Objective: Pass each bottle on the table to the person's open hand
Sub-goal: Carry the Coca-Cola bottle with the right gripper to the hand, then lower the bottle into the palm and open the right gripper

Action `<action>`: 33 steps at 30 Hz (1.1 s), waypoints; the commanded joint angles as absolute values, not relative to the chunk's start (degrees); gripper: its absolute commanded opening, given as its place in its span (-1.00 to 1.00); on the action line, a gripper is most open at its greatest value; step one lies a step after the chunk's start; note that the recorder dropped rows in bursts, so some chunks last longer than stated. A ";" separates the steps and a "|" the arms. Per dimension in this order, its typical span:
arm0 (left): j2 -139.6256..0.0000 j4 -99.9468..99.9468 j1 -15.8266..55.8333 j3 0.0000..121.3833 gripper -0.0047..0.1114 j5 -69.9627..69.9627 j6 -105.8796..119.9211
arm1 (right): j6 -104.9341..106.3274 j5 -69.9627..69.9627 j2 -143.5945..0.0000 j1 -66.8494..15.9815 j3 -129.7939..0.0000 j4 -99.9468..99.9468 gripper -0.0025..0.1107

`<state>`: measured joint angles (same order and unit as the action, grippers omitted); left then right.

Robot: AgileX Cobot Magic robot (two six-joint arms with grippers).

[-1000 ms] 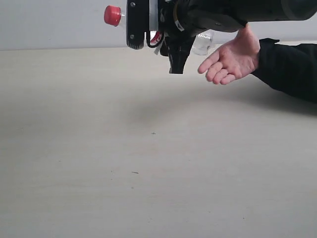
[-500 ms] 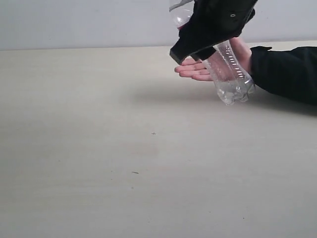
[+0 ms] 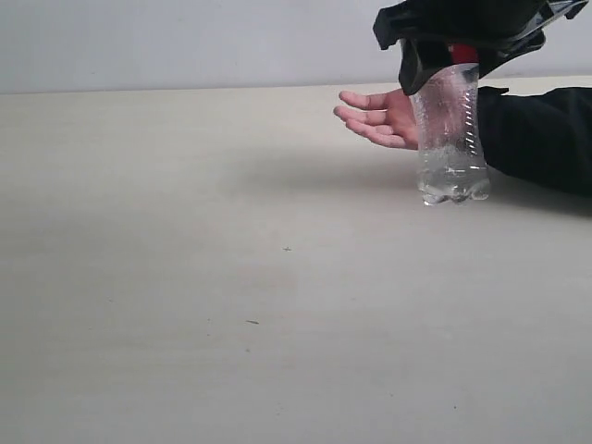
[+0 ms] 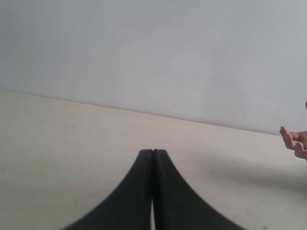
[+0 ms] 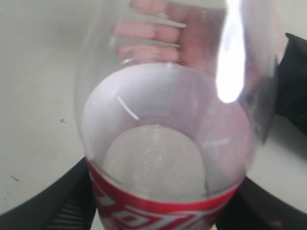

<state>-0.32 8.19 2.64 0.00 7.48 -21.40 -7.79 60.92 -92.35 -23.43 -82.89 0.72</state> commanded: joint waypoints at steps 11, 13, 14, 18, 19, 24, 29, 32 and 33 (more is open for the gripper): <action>0.00 8.38 2.86 0.00 -0.92 7.22 -21.36 | 1.85 65.83 -109.77 -15.19 -101.01 -8.37 -0.96; 0.00 8.38 2.86 0.00 -0.92 7.22 -21.36 | 1.85 66.68 -112.35 -15.19 -103.90 -8.38 -0.96; 0.00 8.38 2.86 0.00 -0.92 7.22 -21.36 | 1.85 67.07 -113.53 -15.19 -105.38 -8.38 -0.96; 0.00 8.38 2.86 0.00 -0.92 7.22 -21.36 | 1.85 68.49 -117.58 -15.19 -110.03 -8.38 -0.96; 0.00 8.38 2.86 0.00 -0.92 7.22 -21.36 | 1.85 68.82 -118.47 -14.96 -111.08 -8.38 -0.96; 0.00 8.38 2.86 0.00 -0.92 7.22 -21.36 | 1.41 69.26 -121.67 -14.00 -113.97 -8.41 -0.96; 0.00 8.38 2.86 0.00 -0.92 7.22 -21.36 | 0.00 67.56 -122.58 -12.51 -114.22 -6.41 -0.96; 0.00 8.38 2.86 0.00 -0.92 7.22 -21.36 | 0.00 66.48 -122.81 -12.00 -114.22 -6.51 -0.96; 0.00 8.38 2.86 0.00 -0.92 7.22 -21.36 | 0.00 65.85 -122.81 -12.00 -114.22 -6.51 -0.96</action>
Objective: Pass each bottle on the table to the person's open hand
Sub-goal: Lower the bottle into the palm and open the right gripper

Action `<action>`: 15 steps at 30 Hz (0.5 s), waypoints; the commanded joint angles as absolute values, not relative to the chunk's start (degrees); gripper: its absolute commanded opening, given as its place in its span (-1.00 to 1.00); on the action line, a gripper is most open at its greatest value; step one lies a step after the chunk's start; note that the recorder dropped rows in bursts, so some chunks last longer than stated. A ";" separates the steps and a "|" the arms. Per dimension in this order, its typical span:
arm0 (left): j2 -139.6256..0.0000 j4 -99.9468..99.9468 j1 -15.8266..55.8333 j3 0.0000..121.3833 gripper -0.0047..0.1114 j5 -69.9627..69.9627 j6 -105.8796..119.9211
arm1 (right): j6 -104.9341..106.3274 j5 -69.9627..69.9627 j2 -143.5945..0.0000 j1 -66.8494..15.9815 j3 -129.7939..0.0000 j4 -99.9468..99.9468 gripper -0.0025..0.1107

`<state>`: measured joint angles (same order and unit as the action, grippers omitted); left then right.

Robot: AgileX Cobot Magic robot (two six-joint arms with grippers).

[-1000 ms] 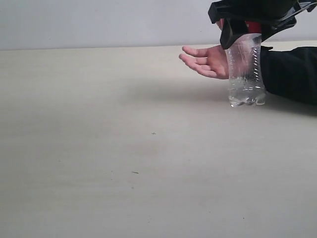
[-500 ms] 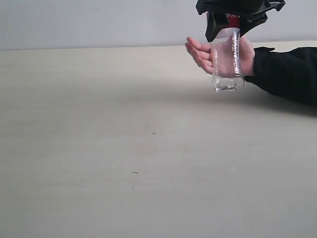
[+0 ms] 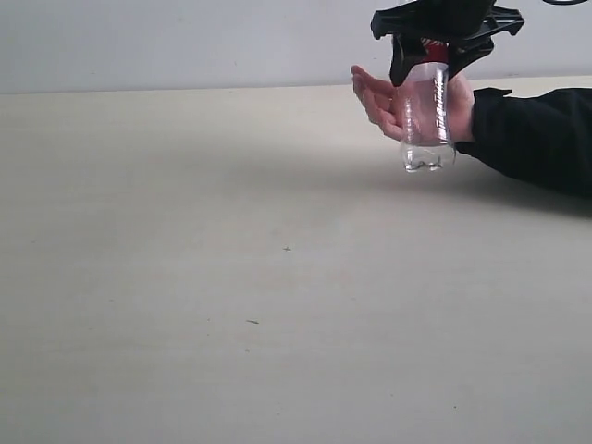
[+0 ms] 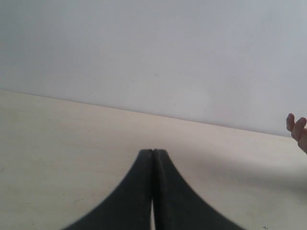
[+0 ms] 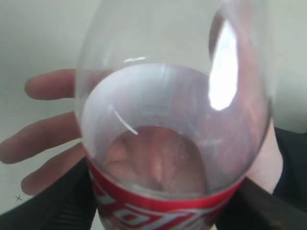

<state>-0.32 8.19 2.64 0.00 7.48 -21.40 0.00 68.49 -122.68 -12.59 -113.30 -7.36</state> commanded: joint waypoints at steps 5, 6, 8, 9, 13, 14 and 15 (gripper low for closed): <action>0.00 8.38 2.86 0.00 -0.92 7.22 -21.36 | 0.00 62.19 -122.81 -12.00 -114.22 -6.51 -0.96; 0.00 8.38 2.86 0.00 -0.92 7.22 -21.36 | 0.00 61.40 -122.84 -12.00 -114.22 -6.51 -0.96; 0.00 8.38 2.86 0.00 -0.92 7.22 -21.36 | 0.00 60.13 -122.84 -12.00 -114.22 -7.12 -0.96; 0.00 8.38 2.86 0.00 -0.92 7.22 -21.36 | 0.00 59.58 -122.84 -12.00 -114.22 -7.13 -0.96; 0.00 8.38 2.86 0.00 -0.92 7.22 -21.36 | -1.23 58.17 -123.21 -12.00 -114.22 -7.13 -0.96; 0.00 8.38 2.86 0.00 -0.92 7.22 -21.36 | -1.56 58.17 -123.34 -12.00 -114.22 -6.99 -0.96; 0.00 8.38 2.86 0.00 -0.92 7.22 -21.36 | -1.62 58.17 -123.62 -12.00 -114.22 -6.90 -0.96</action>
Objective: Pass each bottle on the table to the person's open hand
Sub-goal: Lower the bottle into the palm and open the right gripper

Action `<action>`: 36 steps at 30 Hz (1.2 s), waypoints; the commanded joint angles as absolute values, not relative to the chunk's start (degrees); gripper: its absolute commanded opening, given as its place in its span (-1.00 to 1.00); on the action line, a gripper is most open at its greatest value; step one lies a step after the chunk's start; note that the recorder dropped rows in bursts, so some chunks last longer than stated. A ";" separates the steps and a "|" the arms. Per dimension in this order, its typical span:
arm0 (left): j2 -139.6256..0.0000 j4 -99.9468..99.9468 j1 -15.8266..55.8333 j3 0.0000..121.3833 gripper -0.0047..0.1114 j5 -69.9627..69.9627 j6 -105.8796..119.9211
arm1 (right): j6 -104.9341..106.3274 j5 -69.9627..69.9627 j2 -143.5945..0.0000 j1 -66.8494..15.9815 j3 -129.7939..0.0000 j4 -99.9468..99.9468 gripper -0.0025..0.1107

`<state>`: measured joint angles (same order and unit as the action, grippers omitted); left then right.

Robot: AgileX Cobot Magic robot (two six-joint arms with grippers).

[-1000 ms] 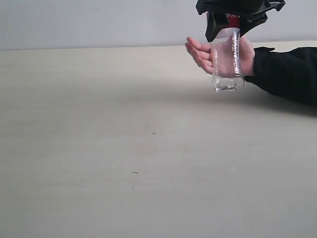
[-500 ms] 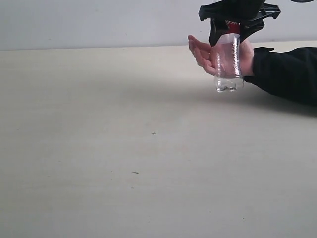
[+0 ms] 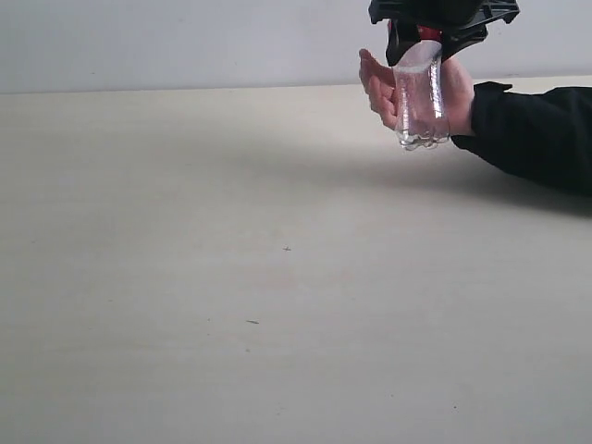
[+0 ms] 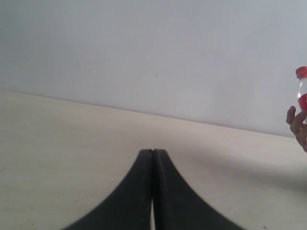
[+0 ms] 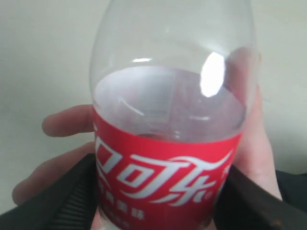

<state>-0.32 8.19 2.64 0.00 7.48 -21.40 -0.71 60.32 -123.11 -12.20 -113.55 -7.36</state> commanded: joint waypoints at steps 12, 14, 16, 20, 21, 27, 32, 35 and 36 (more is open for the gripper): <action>0.00 8.38 2.86 0.00 -0.92 7.22 -21.36 | -2.82 56.85 -125.79 -12.00 -114.22 -6.01 -0.52; 0.00 8.38 2.86 0.00 -0.92 7.22 -21.36 | -2.82 56.08 -125.79 -12.00 -114.22 -6.01 -0.34; 0.00 8.38 2.86 0.00 -0.92 7.22 -21.36 | -2.82 55.62 -125.79 -12.00 -114.22 -6.01 -0.11; 0.00 8.38 2.86 0.00 -0.92 7.22 -21.36 | -2.82 55.34 -125.79 -12.00 -114.22 -6.01 0.22; 0.00 8.38 2.86 0.00 -0.92 7.22 -21.36 | -2.82 55.21 -125.79 -12.00 -114.22 -6.01 0.26; 0.00 8.38 2.86 0.00 -0.92 7.22 -21.36 | -2.93 55.47 -124.97 -12.00 -114.22 -5.35 0.37; 0.00 8.38 2.86 0.00 -0.92 7.22 -21.36 | -3.04 55.47 -123.29 -12.00 -114.22 -3.77 0.37; 0.00 8.38 2.86 0.00 -0.92 7.22 -21.36 | -3.04 55.47 -122.26 -12.00 -114.22 -3.77 0.37; 0.00 8.38 2.86 0.00 -0.92 7.22 -21.36 | -3.04 55.47 -122.12 -12.00 -114.22 -3.77 0.37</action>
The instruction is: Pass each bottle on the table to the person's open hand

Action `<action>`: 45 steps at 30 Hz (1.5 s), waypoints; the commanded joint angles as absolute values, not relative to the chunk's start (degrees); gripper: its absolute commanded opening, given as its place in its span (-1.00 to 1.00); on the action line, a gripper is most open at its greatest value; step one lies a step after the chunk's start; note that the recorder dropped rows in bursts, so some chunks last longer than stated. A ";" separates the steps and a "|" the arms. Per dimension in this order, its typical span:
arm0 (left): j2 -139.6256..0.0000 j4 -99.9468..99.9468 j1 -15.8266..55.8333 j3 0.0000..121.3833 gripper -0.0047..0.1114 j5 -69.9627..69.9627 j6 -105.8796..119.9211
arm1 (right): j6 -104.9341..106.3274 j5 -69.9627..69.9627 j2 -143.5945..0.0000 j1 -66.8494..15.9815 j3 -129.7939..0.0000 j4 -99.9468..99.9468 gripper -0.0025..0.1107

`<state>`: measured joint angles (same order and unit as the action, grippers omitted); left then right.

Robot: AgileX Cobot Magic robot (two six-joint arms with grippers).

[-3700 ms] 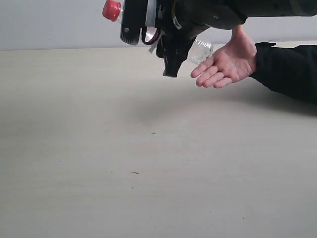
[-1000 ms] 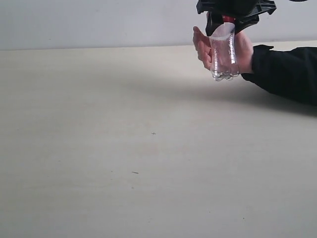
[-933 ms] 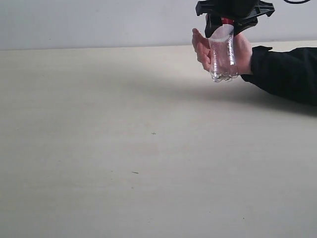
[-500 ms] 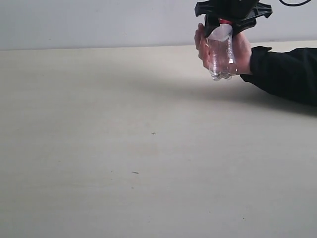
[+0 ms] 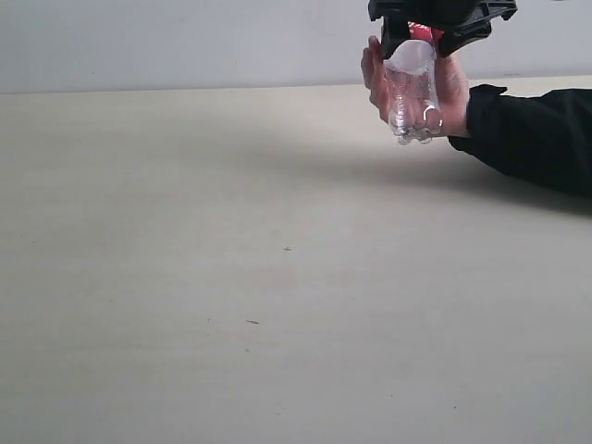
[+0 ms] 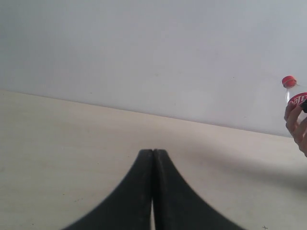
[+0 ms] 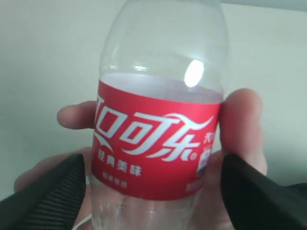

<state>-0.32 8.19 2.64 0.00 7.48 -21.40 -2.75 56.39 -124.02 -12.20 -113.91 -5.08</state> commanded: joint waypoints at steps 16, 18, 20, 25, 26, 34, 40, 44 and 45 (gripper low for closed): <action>0.00 8.38 2.86 0.00 -0.92 7.22 -21.36 | -0.97 66.88 -112.63 -12.00 -114.22 -3.91 -0.01; 0.00 8.38 2.86 0.00 -0.92 7.22 -21.36 | -1.09 68.97 -110.32 -12.00 -113.35 -3.91 -0.34; 0.00 8.38 2.86 0.00 -0.92 7.22 -21.36 | -1.58 69.49 -106.43 -12.00 -110.84 -4.15 -0.64; 0.00 8.38 2.86 0.00 -0.92 7.22 -21.36 | -1.58 63.87 -92.41 -12.00 -95.96 -4.39 -0.96; 0.00 8.38 2.86 0.00 -0.92 7.22 -21.36 | -1.58 61.55 -88.49 -12.00 -91.53 -4.50 -0.96; 0.00 8.38 2.86 0.00 -0.92 7.22 -21.36 | -1.67 44.29 -53.45 -12.00 -55.75 -9.60 -0.96; 0.00 8.38 2.86 0.00 -0.92 7.22 -21.36 | -1.43 40.15 -27.61 -12.00 -37.25 -10.98 -0.96; 0.00 8.38 2.86 0.00 -0.92 7.22 -21.36 | -1.43 40.54 -12.55 -12.00 -32.30 -13.52 -0.96; 0.00 8.38 2.86 0.00 -0.92 7.22 -21.36 | -0.77 40.54 -10.09 -12.00 -31.69 -14.52 -0.96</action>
